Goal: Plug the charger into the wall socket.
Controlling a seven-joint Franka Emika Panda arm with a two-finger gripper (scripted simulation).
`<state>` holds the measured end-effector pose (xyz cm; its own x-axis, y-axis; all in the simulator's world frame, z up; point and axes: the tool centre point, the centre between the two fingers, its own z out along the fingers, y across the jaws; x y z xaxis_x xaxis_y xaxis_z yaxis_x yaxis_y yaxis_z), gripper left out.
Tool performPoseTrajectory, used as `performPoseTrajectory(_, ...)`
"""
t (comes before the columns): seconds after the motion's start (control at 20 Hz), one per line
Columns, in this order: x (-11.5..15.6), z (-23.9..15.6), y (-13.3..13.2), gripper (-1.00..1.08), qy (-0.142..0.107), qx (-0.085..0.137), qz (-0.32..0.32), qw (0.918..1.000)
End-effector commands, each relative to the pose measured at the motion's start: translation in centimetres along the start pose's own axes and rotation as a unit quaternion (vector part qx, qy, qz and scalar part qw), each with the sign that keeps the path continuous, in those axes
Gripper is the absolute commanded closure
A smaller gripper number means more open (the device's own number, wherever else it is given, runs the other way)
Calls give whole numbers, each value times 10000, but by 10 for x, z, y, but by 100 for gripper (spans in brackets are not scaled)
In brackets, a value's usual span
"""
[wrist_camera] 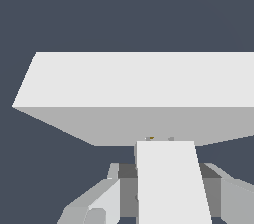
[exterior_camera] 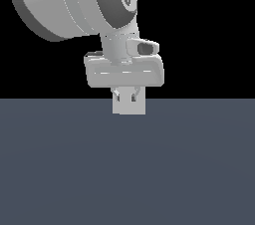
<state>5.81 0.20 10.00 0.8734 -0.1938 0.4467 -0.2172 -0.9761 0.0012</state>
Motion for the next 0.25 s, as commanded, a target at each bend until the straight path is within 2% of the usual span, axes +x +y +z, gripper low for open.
performPoseTrajectory(0.0,3,2,0,108,0,3,2,10000)
performPoseTrajectory(0.2,4,2,0,108,0,4,4,10000)
